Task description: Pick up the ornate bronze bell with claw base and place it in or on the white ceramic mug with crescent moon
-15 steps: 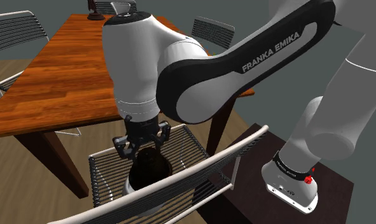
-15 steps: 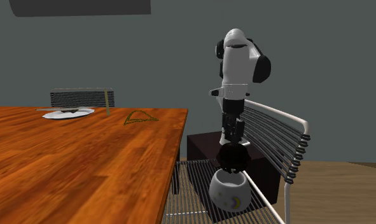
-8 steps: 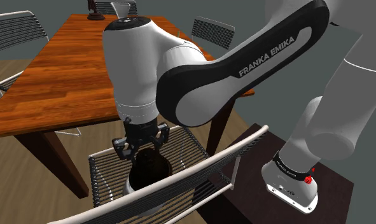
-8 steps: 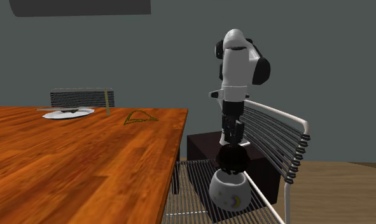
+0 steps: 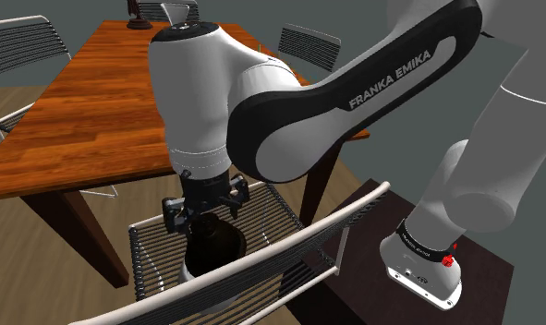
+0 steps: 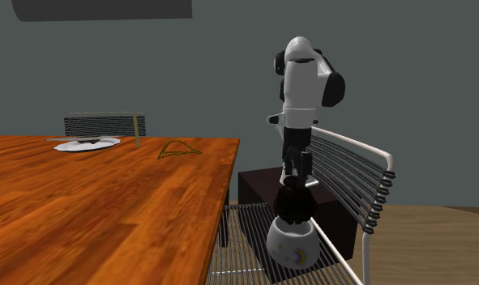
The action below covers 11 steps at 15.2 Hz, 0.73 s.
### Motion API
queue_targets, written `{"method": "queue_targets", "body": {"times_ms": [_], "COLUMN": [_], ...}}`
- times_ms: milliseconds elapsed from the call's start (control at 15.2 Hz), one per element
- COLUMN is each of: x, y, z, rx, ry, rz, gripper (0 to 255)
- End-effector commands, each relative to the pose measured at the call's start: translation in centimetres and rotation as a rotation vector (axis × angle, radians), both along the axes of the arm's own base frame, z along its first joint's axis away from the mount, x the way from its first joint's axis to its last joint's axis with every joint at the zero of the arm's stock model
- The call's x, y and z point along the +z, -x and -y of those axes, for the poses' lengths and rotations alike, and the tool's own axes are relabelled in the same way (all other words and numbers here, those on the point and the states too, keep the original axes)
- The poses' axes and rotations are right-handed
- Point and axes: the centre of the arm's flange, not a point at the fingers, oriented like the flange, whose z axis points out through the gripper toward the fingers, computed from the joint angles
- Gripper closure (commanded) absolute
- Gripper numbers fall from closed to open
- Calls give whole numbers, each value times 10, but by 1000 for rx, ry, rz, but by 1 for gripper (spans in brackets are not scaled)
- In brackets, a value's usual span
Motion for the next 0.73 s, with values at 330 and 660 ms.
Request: {"method": "queue_targets", "body": {"times_ms": [330, 660], "x": [44, 44], "y": [0, 0], "z": [0, 0], "rx": [0, 0], "ry": [0, 0], "rz": [0, 0], "gripper": [0, 0]}}
